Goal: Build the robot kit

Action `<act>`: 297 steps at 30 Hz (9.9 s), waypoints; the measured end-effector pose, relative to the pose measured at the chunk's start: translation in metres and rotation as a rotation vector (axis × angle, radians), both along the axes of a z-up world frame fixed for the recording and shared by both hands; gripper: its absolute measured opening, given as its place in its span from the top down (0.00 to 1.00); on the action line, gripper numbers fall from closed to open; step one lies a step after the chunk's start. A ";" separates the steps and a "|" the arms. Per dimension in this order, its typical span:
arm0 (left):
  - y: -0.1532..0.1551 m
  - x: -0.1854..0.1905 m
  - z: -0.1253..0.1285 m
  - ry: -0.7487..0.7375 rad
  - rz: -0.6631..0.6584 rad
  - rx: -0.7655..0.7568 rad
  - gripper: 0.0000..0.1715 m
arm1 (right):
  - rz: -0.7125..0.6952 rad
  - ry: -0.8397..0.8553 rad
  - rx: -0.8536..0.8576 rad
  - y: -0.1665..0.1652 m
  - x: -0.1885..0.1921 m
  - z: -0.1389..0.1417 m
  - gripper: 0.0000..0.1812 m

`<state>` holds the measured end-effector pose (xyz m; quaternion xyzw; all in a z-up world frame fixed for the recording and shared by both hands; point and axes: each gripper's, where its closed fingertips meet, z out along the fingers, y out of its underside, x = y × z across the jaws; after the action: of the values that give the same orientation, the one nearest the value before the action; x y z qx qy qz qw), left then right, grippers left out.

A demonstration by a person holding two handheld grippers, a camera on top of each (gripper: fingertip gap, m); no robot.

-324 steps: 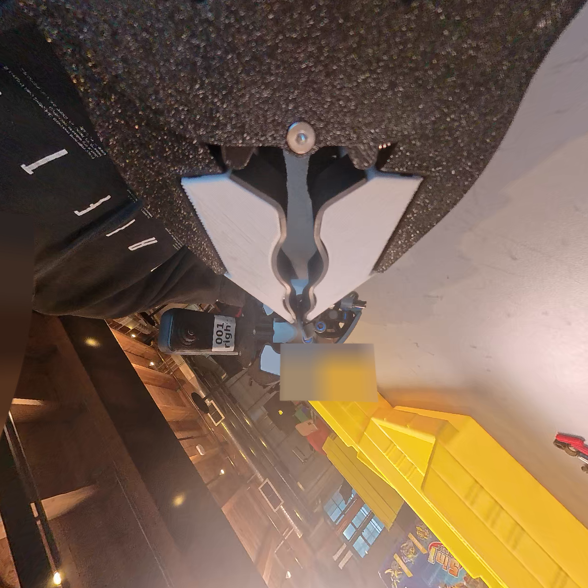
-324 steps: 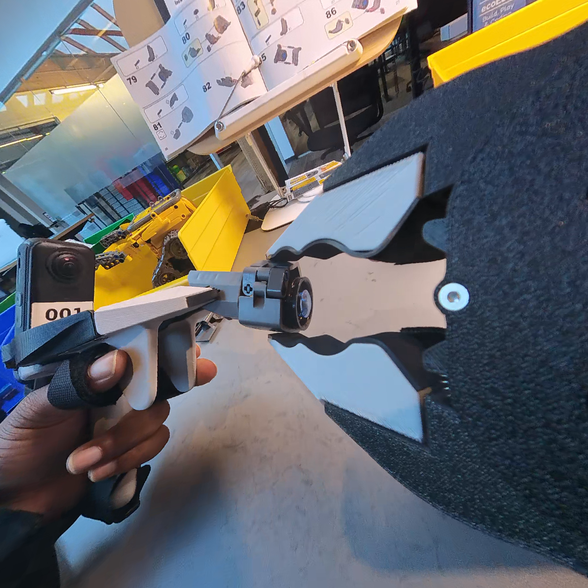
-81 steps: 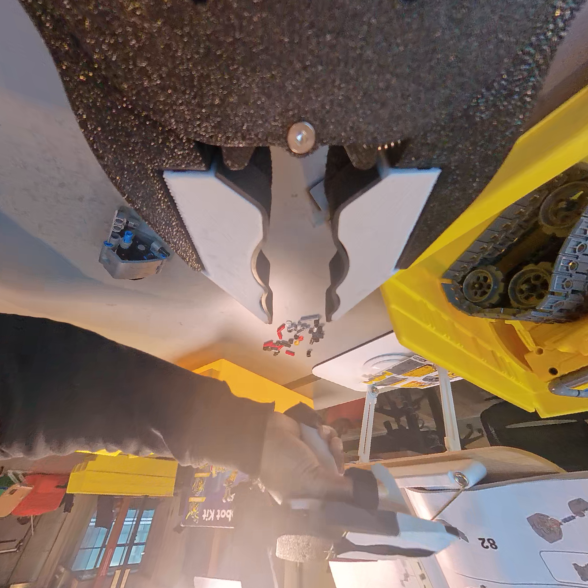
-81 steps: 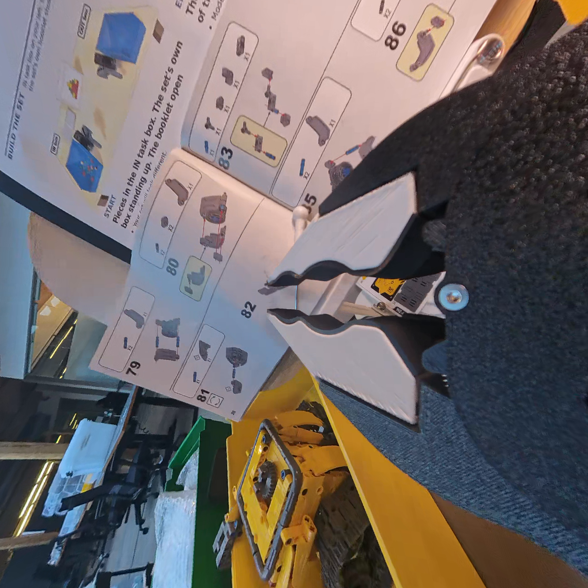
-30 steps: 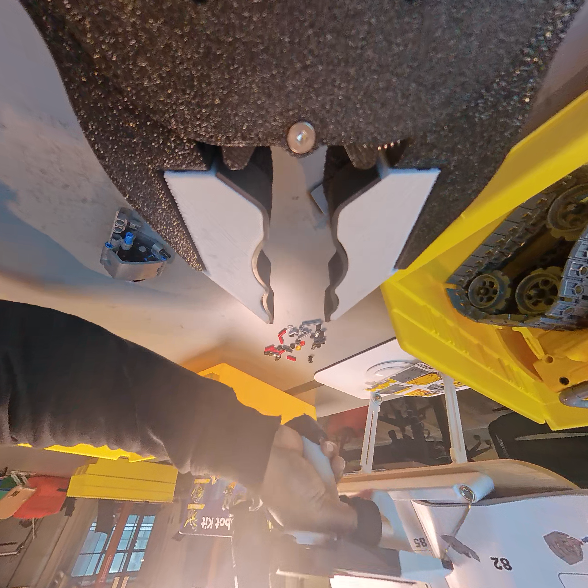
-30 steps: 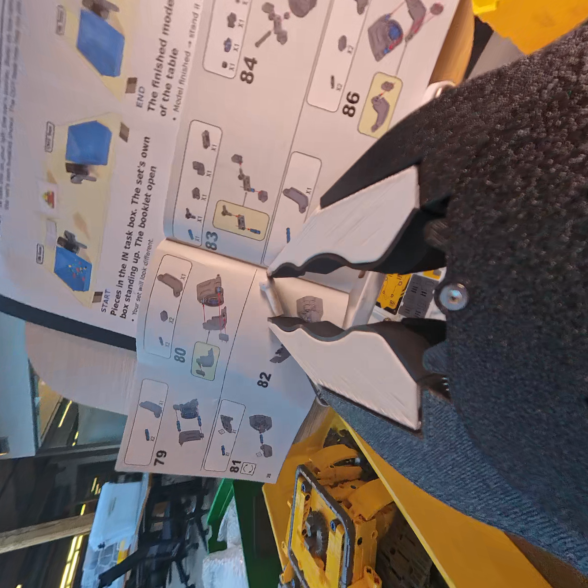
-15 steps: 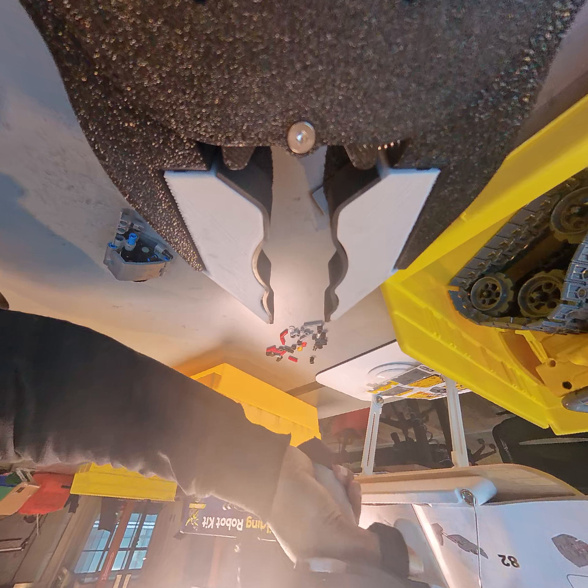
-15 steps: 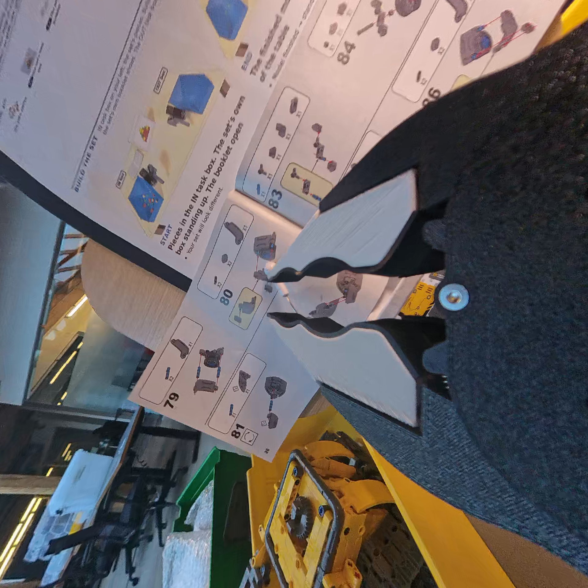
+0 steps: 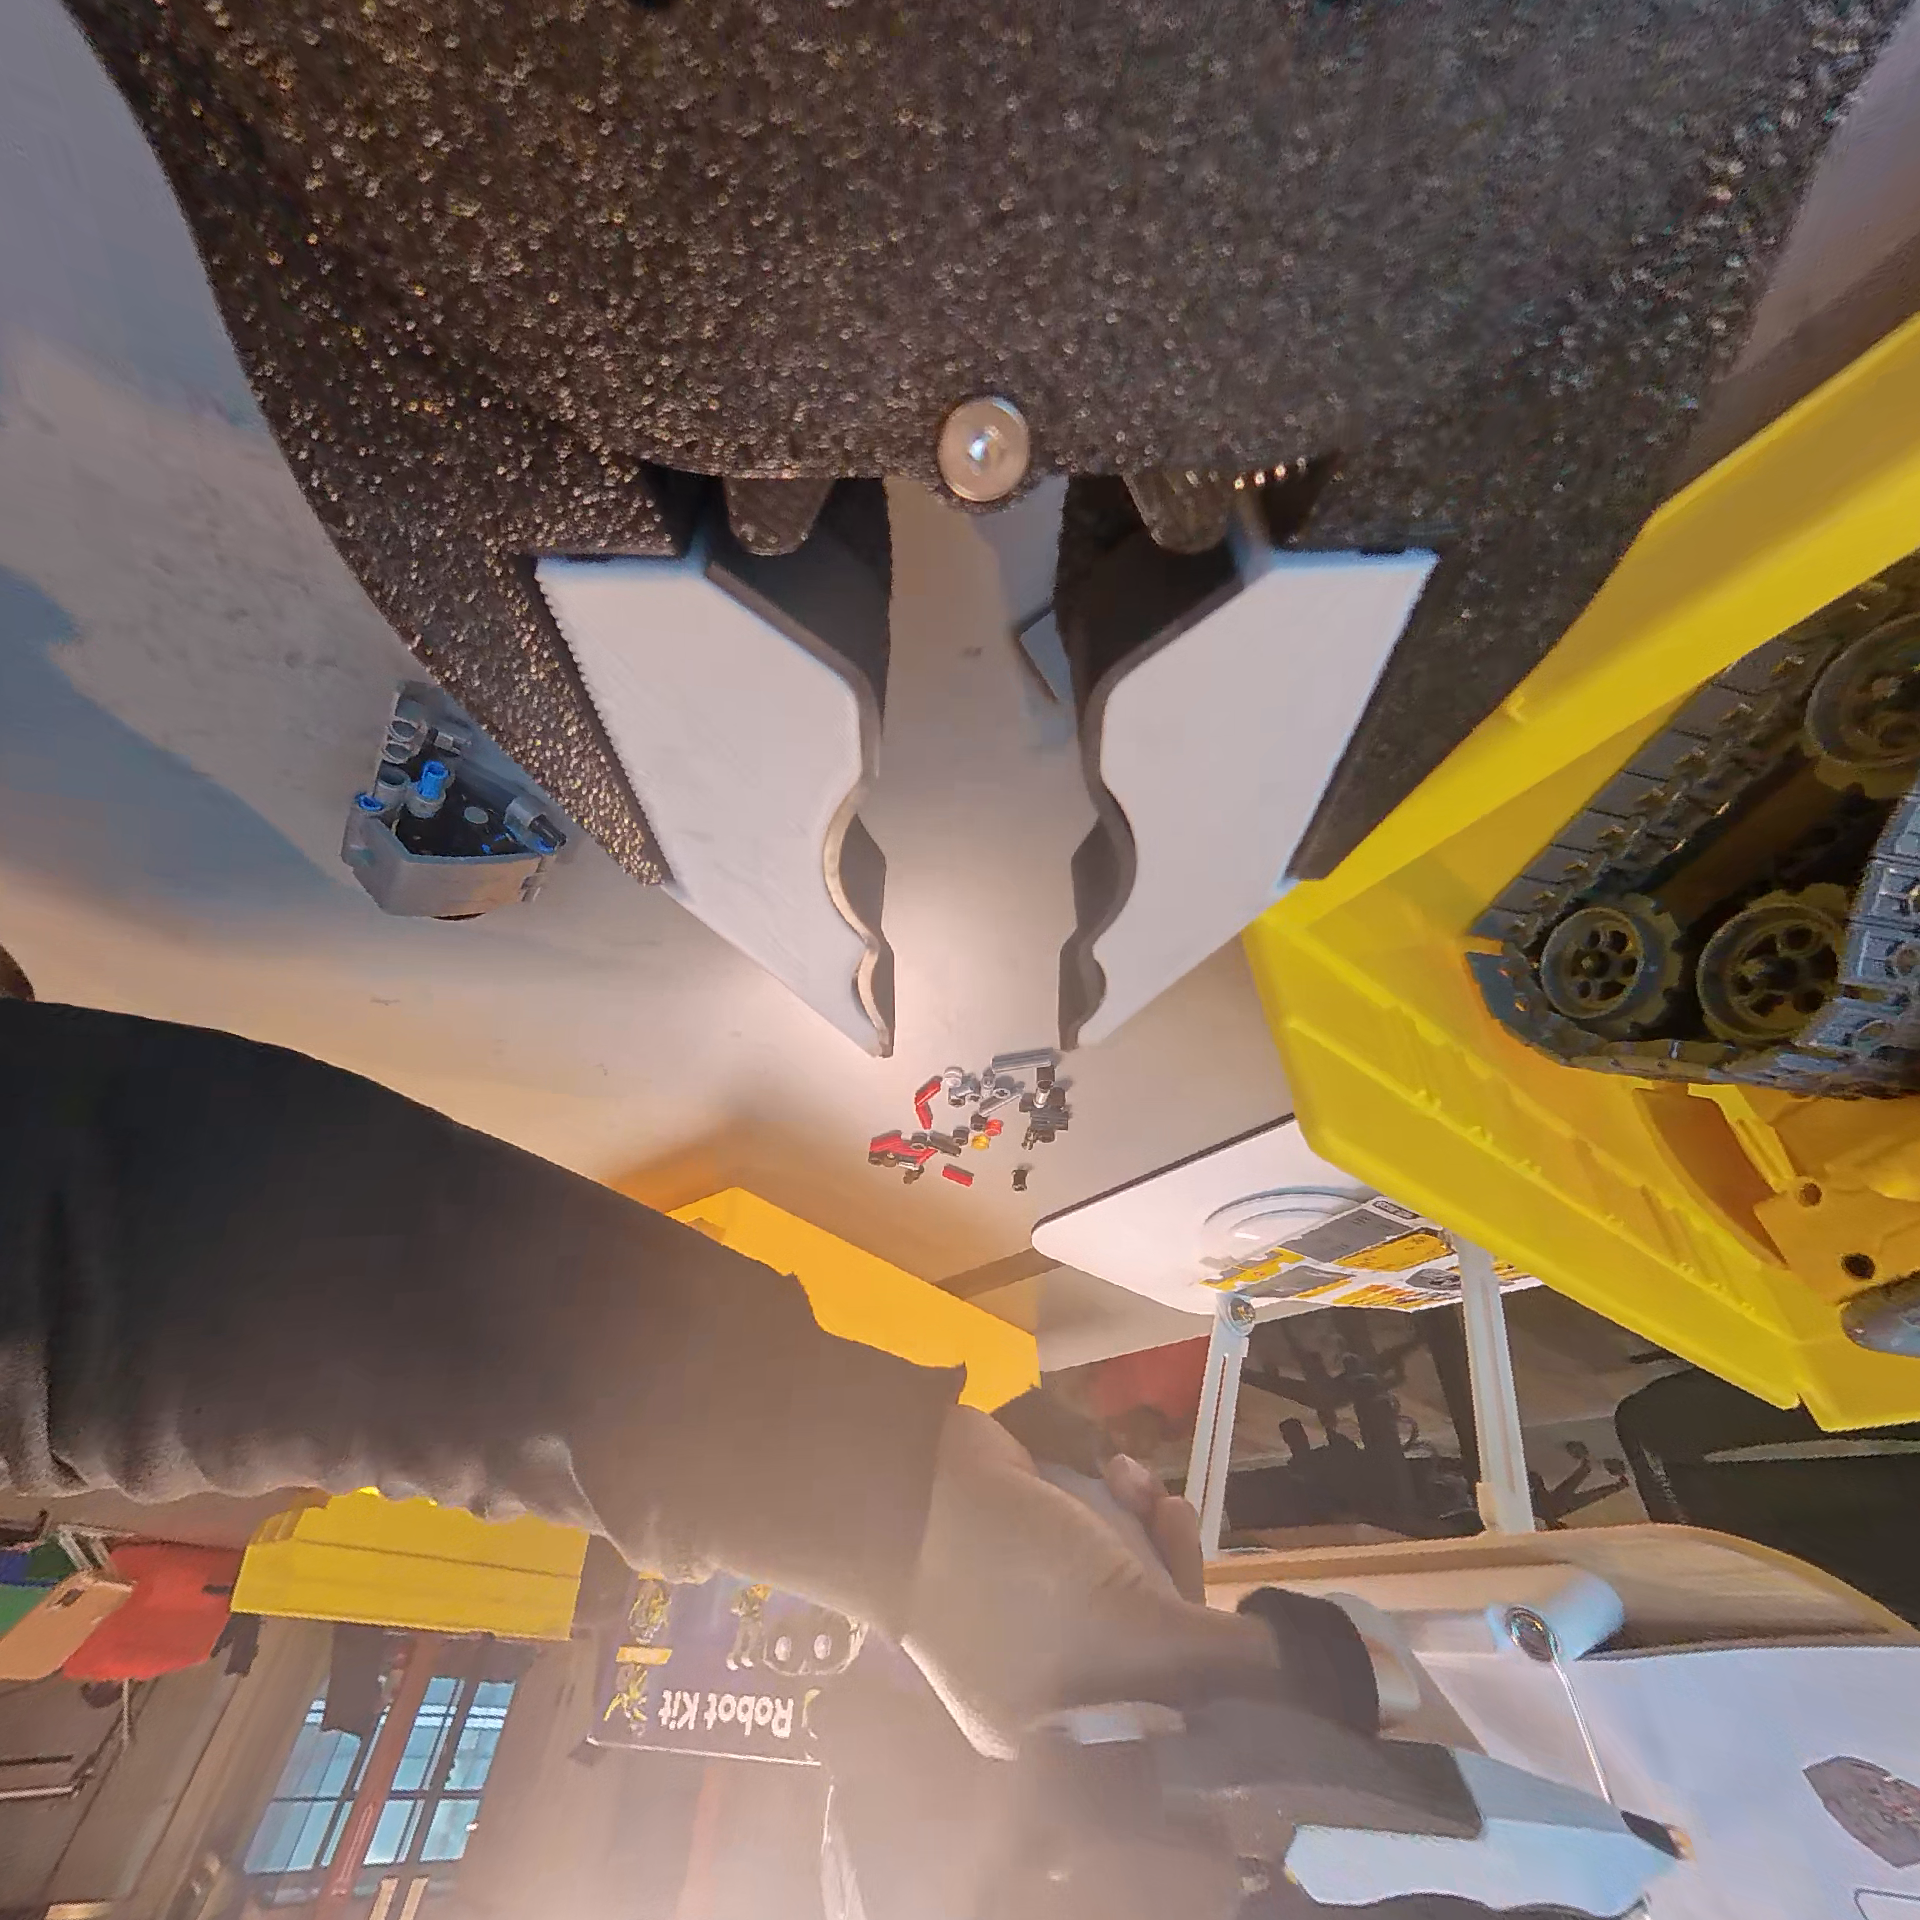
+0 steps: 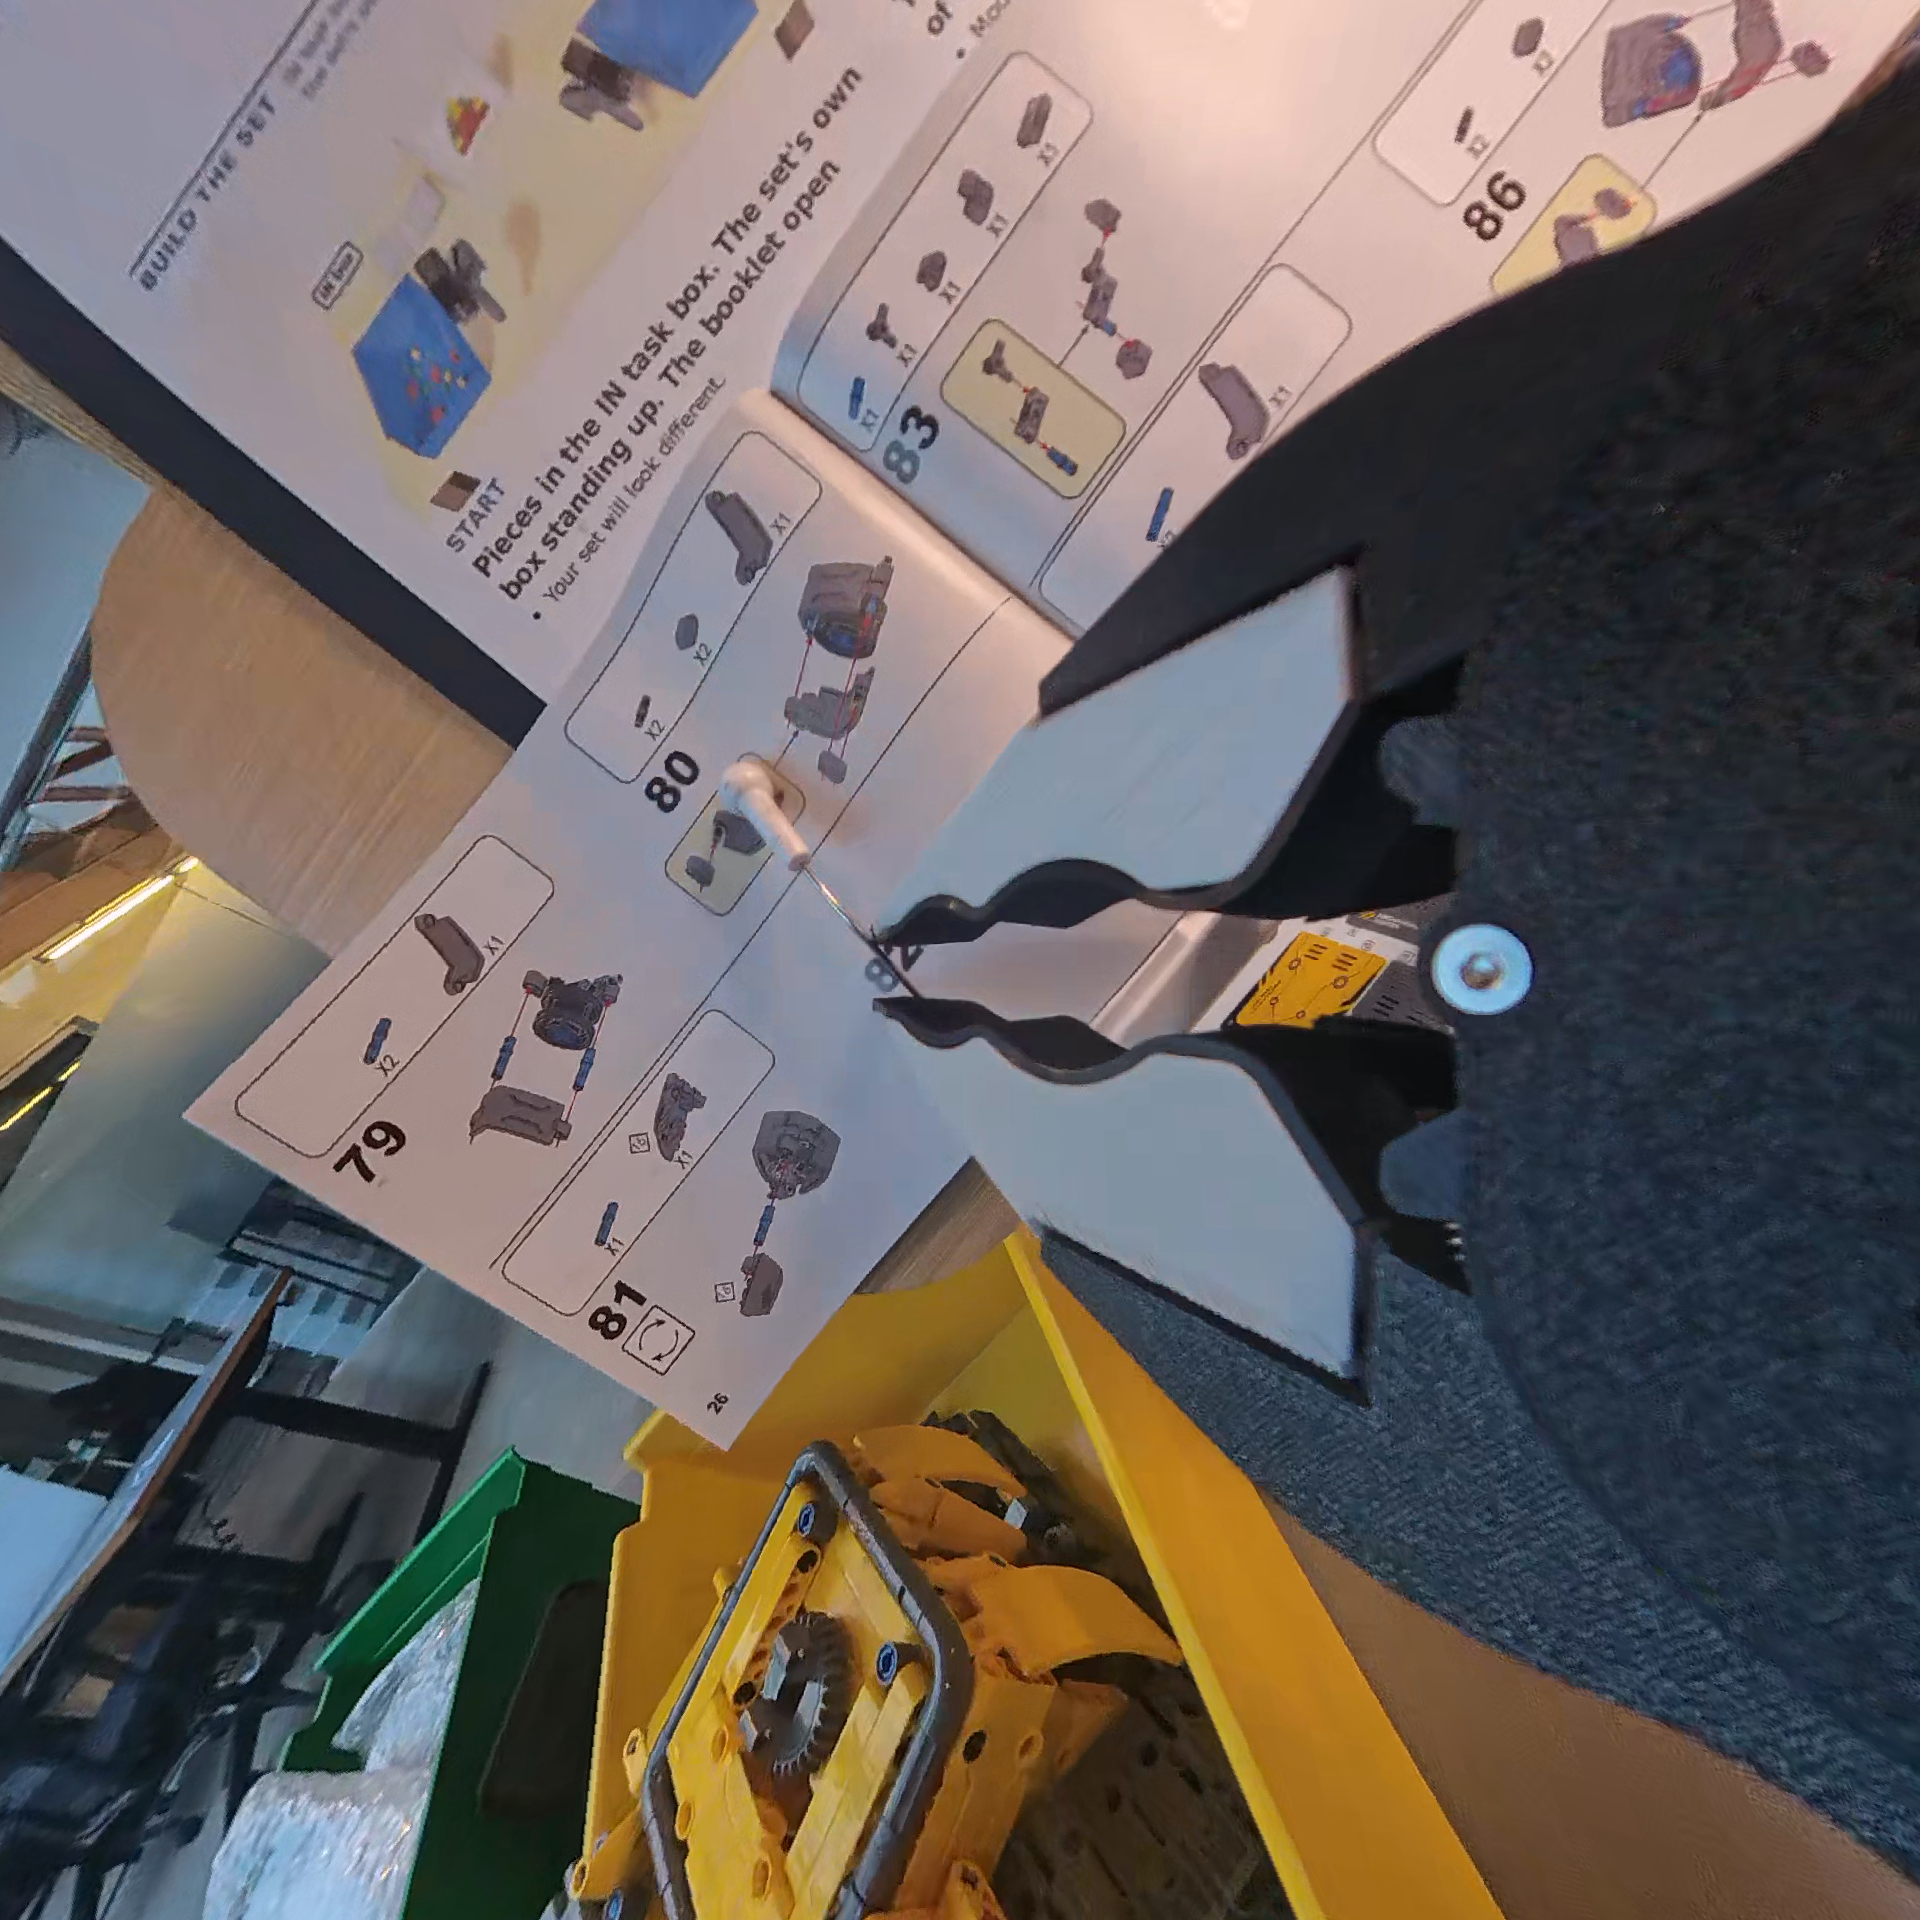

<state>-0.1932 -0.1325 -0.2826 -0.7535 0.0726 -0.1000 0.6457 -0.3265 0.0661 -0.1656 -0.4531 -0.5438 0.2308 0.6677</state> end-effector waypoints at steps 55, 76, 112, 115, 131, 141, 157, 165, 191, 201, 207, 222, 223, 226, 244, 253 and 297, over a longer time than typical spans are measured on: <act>-0.040 -0.042 -0.082 0.086 0.192 -0.596 0.92 | 0.298 -0.141 -0.500 -0.148 0.285 -0.120 0.85; -0.025 -0.039 -0.085 0.378 0.071 -0.530 0.78 | 0.338 -0.176 -0.503 -0.148 0.277 -0.134 0.86; -0.046 0.077 -0.083 0.580 -0.353 -0.421 0.96 | 0.489 -0.618 -0.183 -0.218 0.269 -0.197 0.76; -0.046 0.073 -0.085 0.604 -0.357 -0.409 0.95 | 0.538 -0.629 -0.166 -0.219 0.273 -0.197 0.76; -0.055 0.033 -0.080 0.378 -0.300 -0.482 0.81 | 0.567 -0.624 -0.144 -0.216 0.286 -0.196 0.76; -0.056 0.047 -0.086 0.090 -0.298 -0.610 0.58 | 0.541 -0.604 -0.162 -0.212 0.286 -0.191 0.76; -0.045 0.032 -0.084 0.113 -0.233 -0.547 0.77 | 0.556 -0.621 -0.210 -0.205 0.286 -0.198 0.79; -0.050 0.037 -0.075 0.037 -0.298 -0.523 0.66 | 0.552 -0.629 -0.203 -0.204 0.287 -0.200 0.79; -0.051 0.037 -0.082 0.141 -0.283 -0.537 0.71 | 0.534 -0.636 -0.187 -0.200 0.289 -0.202 0.79; -0.049 0.042 -0.088 0.166 -0.299 -0.539 0.66 | 0.564 -0.622 -0.193 -0.205 0.289 -0.199 0.73; -0.045 0.044 -0.086 0.175 -0.294 -0.518 0.65 | 0.573 -0.584 -0.196 -0.210 0.283 -0.192 0.69; -0.041 0.054 -0.088 0.285 -0.293 -0.492 0.81 | 0.556 -0.589 -0.136 -0.215 0.276 -0.195 0.74; -0.041 0.053 -0.088 0.279 -0.292 -0.493 0.80 | 0.556 -0.590 -0.136 -0.215 0.276 -0.195 0.74; -0.043 0.052 -0.086 0.215 -0.301 -0.505 0.71 | 0.551 -0.588 -0.135 -0.214 0.277 -0.195 0.74; -0.034 0.053 -0.084 0.217 -0.270 -0.500 0.82 | 0.521 -0.590 -0.116 -0.208 0.279 -0.195 0.74; -0.037 0.028 -0.078 0.209 -0.195 -0.492 0.76 | 0.508 -0.591 -0.115 -0.205 0.280 -0.196 0.75; -0.041 0.046 -0.087 0.222 -0.274 -0.524 0.70 | 0.563 -0.545 -0.117 -0.215 0.280 -0.187 0.75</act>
<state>-0.1471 -0.1730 -0.3698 -0.8837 0.2153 -0.1186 0.3983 -0.0462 -0.1493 -0.3528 -0.3680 -0.7901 0.3066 0.3824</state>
